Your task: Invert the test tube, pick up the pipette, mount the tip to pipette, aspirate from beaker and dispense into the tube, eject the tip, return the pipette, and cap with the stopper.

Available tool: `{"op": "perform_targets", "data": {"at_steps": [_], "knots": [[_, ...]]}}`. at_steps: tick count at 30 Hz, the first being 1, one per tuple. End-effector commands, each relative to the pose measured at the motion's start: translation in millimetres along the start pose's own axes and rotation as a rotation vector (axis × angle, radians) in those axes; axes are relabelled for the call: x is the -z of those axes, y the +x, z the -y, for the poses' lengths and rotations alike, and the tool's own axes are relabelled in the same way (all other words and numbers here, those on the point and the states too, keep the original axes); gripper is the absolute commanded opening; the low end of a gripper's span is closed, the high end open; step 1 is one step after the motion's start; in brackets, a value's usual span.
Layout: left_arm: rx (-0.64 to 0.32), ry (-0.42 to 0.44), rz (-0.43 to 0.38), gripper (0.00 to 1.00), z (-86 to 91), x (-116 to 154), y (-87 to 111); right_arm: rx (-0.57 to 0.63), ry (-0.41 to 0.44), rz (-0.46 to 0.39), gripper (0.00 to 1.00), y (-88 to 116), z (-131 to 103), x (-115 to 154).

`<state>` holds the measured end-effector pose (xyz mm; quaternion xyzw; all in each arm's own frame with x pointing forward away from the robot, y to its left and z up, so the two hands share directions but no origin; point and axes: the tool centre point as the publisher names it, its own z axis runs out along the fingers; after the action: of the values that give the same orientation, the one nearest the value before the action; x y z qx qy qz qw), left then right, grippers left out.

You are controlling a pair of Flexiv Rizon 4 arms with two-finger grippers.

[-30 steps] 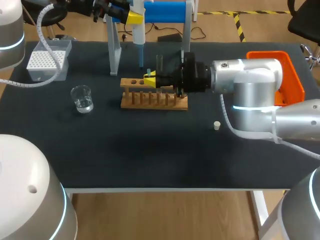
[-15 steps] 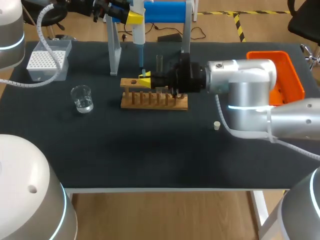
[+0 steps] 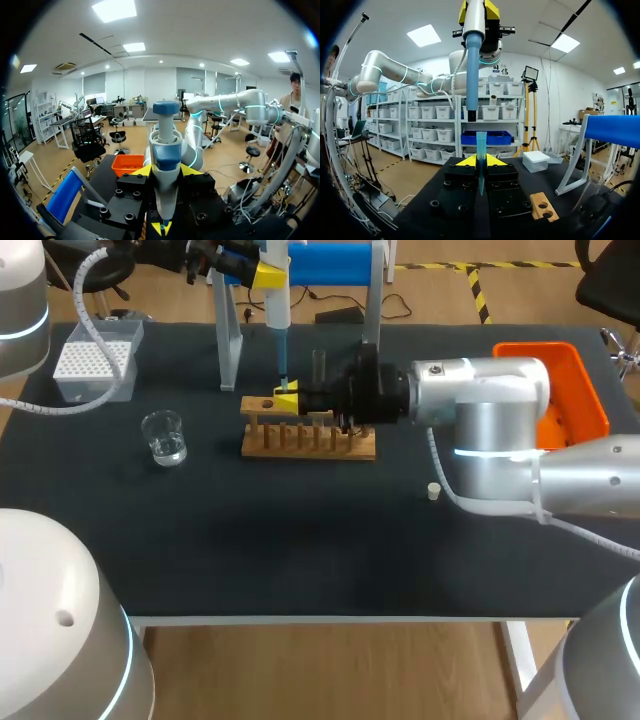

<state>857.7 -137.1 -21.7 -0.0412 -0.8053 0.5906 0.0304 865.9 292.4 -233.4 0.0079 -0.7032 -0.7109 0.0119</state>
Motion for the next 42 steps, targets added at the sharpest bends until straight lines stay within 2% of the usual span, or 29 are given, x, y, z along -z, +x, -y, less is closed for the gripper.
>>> {"op": "perform_targets", "data": {"at_steps": [1,23,42], "knots": [[0.0,0.0,0.0,0.0,0.4,0.8,1.0,0.002,-0.004,0.001,0.0,0.4,-1.4,-0.9],[0.0,0.0,0.0,0.0,0.4,0.8,1.0,0.01,-0.004,0.0,0.0,4.1,-18.7,-5.2],[0.0,0.0,0.0,0.0,0.4,0.8,1.0,-0.035,0.012,0.016,0.0,7.8,0.1,-0.8]]}}
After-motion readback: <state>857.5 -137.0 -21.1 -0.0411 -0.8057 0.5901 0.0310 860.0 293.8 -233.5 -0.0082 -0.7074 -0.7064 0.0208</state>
